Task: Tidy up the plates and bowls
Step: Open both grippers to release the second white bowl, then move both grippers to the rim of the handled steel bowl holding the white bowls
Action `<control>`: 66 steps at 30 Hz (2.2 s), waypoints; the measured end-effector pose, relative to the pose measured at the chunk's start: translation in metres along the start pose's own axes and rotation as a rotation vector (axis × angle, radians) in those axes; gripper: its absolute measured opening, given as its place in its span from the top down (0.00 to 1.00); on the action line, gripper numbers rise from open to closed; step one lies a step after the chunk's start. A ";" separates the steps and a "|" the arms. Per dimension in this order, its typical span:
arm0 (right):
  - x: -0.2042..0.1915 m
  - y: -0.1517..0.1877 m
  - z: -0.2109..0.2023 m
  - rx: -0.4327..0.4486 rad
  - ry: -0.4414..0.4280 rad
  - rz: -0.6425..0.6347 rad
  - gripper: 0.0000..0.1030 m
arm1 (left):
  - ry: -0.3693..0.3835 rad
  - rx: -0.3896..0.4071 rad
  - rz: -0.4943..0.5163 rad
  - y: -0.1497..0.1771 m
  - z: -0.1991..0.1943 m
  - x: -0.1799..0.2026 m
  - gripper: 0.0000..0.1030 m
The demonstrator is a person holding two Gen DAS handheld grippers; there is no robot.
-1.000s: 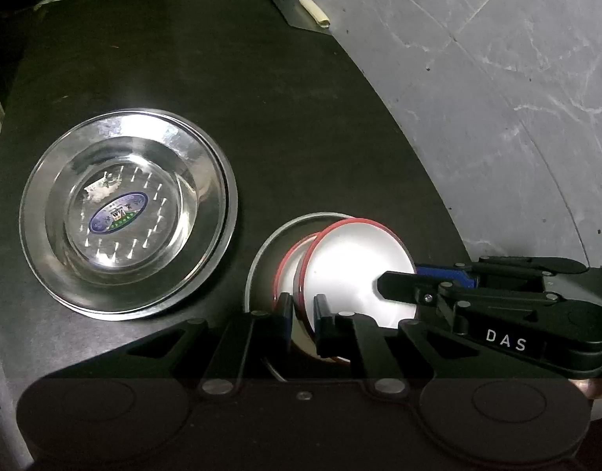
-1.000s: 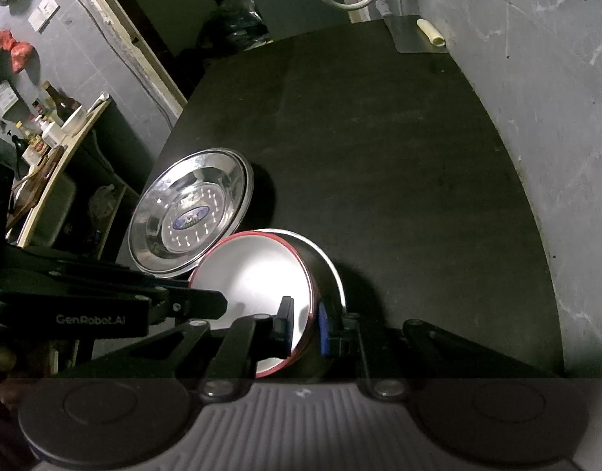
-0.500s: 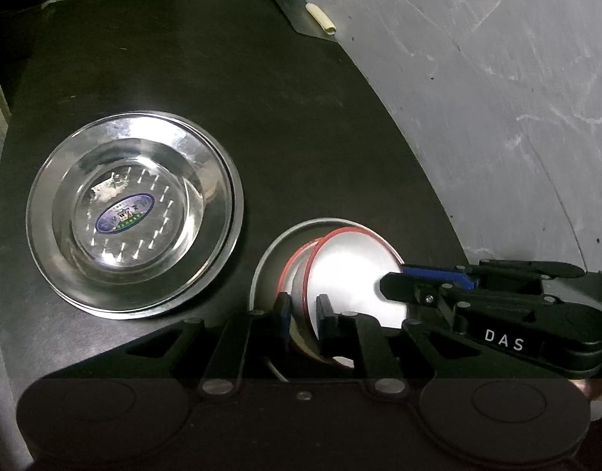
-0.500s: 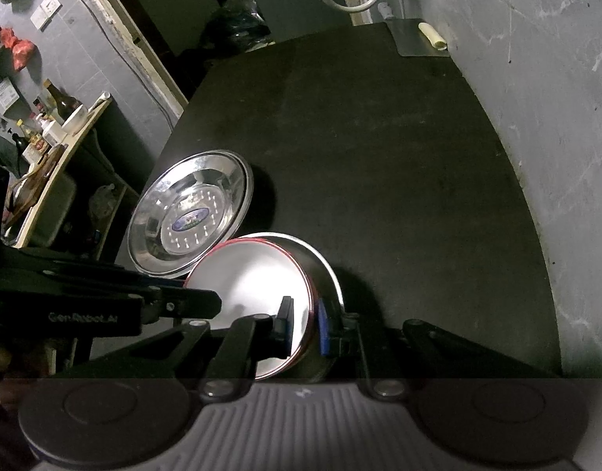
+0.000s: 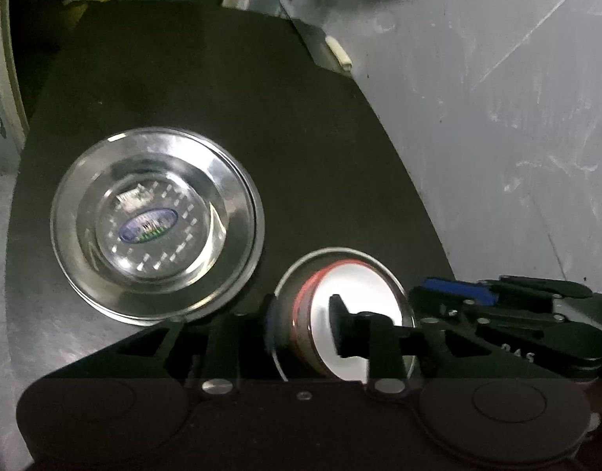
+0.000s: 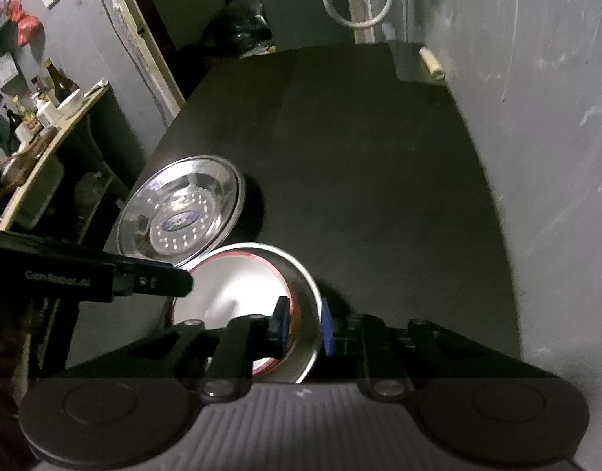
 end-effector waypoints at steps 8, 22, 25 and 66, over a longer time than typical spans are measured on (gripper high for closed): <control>0.014 -0.008 -0.008 0.030 0.101 -0.044 0.09 | -0.028 0.072 0.018 -0.004 -0.013 -0.005 0.22; 0.040 -0.001 0.005 0.015 0.237 -0.009 0.00 | -0.132 0.064 -0.009 0.004 -0.026 -0.024 0.01; 0.041 0.005 0.010 -0.012 0.234 -0.008 0.00 | -0.142 0.052 -0.009 0.006 -0.026 -0.025 0.01; 0.017 0.027 0.034 -0.117 0.246 -0.179 0.00 | -0.329 -0.144 0.054 0.032 0.004 -0.037 0.04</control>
Point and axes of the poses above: each gripper's, at about its wrist camera, not at the fingertips, and z roughly the way its jaws point, x to its right, y to its underside, the point moved 10 cm from there along z, roughly the way its jaws point, and after that the axes turned 15 degrees about y, right-handed, at the moved point
